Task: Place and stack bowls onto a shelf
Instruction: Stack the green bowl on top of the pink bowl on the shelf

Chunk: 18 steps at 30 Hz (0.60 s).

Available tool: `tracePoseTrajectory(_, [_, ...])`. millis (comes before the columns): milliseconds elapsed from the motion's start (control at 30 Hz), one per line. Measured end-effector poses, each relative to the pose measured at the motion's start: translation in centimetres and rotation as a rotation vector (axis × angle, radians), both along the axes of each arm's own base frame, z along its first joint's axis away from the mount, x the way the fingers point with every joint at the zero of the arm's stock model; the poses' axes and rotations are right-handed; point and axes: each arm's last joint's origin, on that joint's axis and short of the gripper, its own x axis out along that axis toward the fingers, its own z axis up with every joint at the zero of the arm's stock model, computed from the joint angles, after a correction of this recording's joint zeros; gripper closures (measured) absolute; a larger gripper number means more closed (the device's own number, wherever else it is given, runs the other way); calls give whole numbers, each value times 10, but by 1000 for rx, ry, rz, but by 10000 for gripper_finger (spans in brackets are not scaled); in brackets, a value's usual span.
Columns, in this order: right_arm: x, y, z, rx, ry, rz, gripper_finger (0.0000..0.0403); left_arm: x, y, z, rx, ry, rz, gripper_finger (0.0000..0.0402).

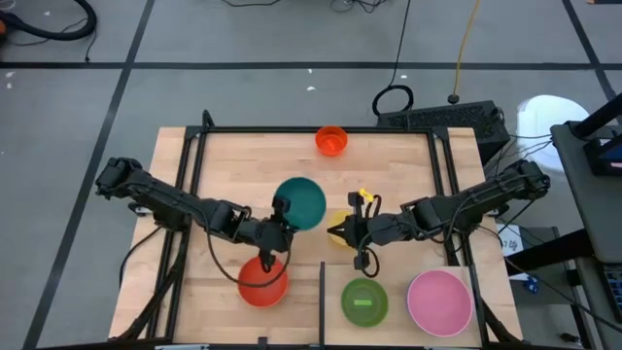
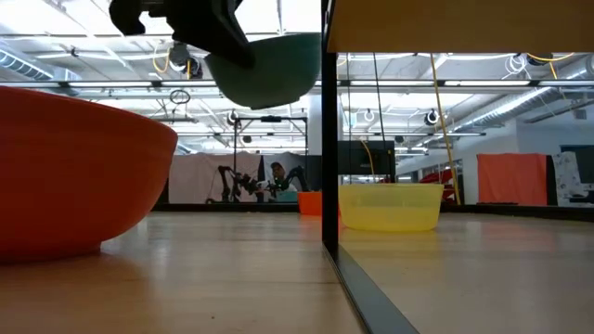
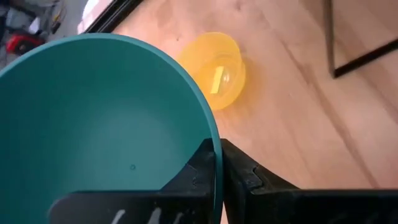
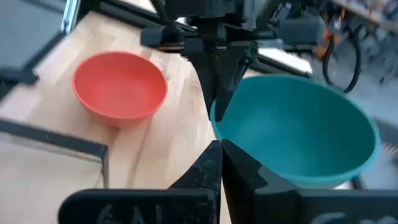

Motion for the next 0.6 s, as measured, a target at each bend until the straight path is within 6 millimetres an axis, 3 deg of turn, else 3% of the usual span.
tracePoseTrajectory(133, [0, 1, 1, -92, -8, 37, 368, 2, 5, -2, -95, 49, -104, 392])
tracePoseTrajectory(467, [1, -7, -1, -250, 39, 115, 245, 6, 17, -2, -269, 107, -354, 393])
tracePoseTrajectory(600, [6, -18, -3, -149, 53, 250, 229, 7, 25, -2, -298, 109, -392, 386])
